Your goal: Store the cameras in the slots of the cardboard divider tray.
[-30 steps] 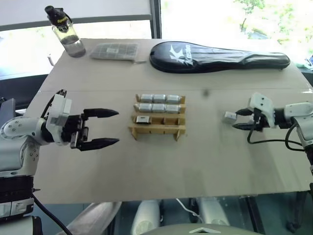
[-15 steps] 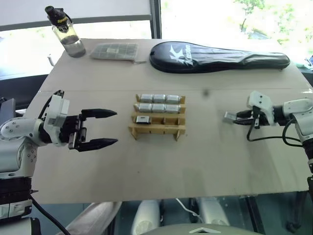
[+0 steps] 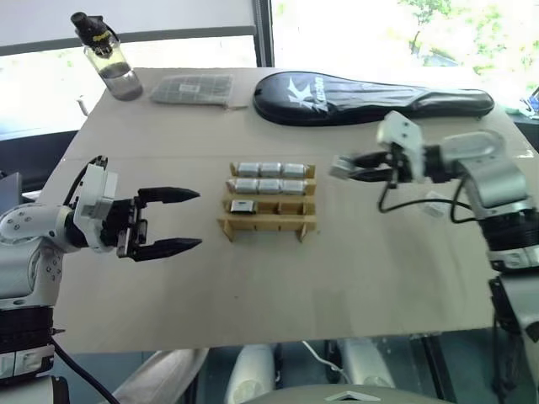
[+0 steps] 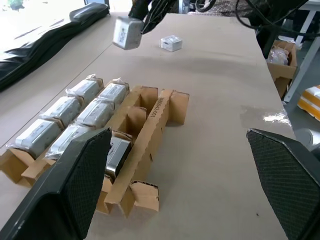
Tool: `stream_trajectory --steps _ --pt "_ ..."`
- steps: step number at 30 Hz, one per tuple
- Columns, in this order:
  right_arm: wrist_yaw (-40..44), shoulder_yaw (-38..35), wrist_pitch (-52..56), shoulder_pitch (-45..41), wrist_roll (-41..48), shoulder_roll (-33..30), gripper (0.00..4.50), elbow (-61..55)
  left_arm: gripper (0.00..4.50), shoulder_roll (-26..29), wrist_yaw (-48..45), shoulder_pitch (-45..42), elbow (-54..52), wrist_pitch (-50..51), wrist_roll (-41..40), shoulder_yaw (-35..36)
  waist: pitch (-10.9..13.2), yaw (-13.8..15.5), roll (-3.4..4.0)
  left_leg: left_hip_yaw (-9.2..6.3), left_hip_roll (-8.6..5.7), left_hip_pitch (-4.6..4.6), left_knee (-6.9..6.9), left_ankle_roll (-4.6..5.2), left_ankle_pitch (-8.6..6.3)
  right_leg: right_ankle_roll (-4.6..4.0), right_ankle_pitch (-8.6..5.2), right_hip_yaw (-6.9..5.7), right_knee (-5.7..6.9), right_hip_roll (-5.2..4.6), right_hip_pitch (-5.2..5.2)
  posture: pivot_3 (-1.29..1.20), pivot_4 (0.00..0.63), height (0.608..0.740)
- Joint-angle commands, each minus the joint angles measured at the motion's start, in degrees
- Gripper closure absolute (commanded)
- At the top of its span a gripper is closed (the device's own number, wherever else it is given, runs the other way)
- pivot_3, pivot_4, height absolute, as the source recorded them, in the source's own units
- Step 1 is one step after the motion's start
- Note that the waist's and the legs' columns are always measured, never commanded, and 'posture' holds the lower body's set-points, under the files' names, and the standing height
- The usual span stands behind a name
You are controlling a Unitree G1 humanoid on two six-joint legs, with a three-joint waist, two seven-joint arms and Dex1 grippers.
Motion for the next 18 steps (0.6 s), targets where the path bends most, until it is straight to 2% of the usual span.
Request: stream_trajectory --steps 1,3,7,18 --pt "-1.9 2.4 4.5 -2.9 1.4 3.6 3.95 -4.7 0.00 0.9 0.3 0.8 -1.1 -0.6 -0.4 2.6 0.0 0.3 0.00 -0.05 -0.05 -0.06 0.00 0.00 0.00 0.00 0.00 -0.08 -0.01 -0.07 0.00 0.00 0.150 0.740" --pt "-2.4 4.2 5.0 -3.9 1.1 5.9 3.95 -4.8 0.00 0.9 0.6 1.2 -1.4 -0.6 -0.4 3.0 0.0 0.4 -0.01 -0.08 -0.13 -0.16 0.03 0.01 0.00 0.00 0.00 -0.14 -0.06 -0.17 -0.01 0.00 0.150 0.740" --pt "-2.7 9.3 -0.7 -4.9 -2.4 9.0 3.95 -1.1 0.00 0.4 1.4 3.2 -2.7 -0.7 -0.5 4.3 0.0 0.2 -0.04 -0.05 -0.20 -0.18 0.06 0.08 -0.05 0.01 0.00 -0.13 -0.09 -0.25 0.01 0.00 0.150 0.740" --pt "-3.2 13.9 -7.5 -4.9 -7.8 11.3 3.95 6.3 0.00 -1.0 3.6 7.0 -5.7 -0.8 -1.2 5.7 0.0 -0.2 -0.04 -0.08 -0.13 -0.08 0.06 0.07 -0.04 0.01 0.00 -0.17 0.00 -0.16 0.01 0.00 0.150 0.740"
